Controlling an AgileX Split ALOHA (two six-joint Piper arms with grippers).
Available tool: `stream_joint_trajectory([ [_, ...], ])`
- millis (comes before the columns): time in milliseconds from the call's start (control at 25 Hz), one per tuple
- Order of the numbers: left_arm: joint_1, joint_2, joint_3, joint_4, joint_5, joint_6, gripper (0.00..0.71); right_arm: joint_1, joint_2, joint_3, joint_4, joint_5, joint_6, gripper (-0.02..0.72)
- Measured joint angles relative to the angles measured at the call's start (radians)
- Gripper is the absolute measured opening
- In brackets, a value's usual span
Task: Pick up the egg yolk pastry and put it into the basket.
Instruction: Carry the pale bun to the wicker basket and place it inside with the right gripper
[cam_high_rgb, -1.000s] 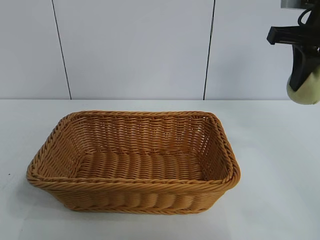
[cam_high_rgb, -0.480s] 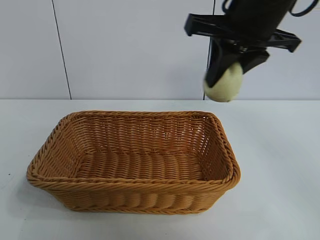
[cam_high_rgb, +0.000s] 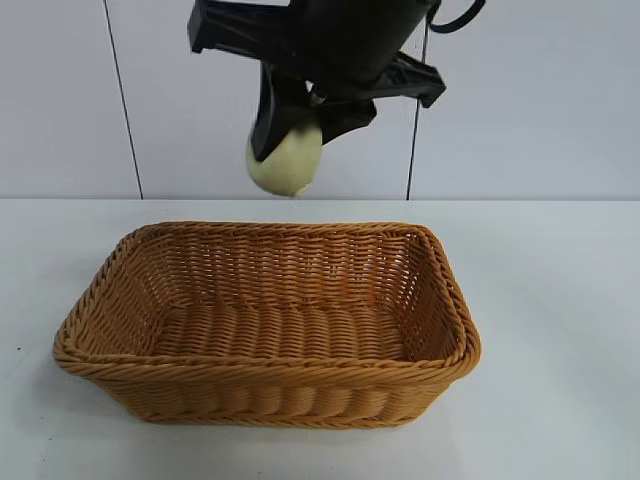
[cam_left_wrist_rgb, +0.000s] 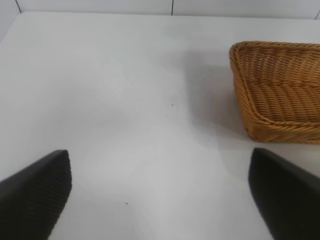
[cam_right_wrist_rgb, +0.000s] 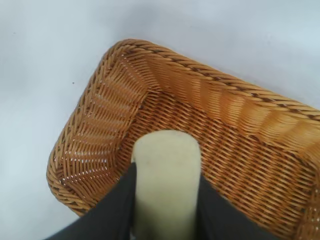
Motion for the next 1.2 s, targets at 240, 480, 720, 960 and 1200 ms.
stream_joint_trajectory([
  [240, 0.0, 0.0, 0.0, -0.001, -0.001, 0.0, 0.692, 0.005, 0.112, 0.0, 0.0, -0.066, 0.001, 0.19],
  [480, 0.0, 0.0, 0.0, -0.001, -0.001, 0.0, 0.692, 0.005, 0.226, 0.003, 0.0, -0.14, 0.002, 0.19],
  [720, 0.0, 0.0, 0.0, -0.001, -0.001, 0.0, 0.692, 0.005, 0.233, 0.003, 0.0, -0.14, 0.0, 0.361],
  [960, 0.0, 0.0, 0.0, -0.001, -0.001, 0.0, 0.692, 0.005, 0.232, -0.015, -0.017, -0.023, -0.023, 0.672],
  [1200, 0.0, 0.0, 0.0, -0.001, -0.001, 0.0, 0.692, 0.003, 0.219, -0.204, -0.131, 0.326, -0.032, 0.689],
])
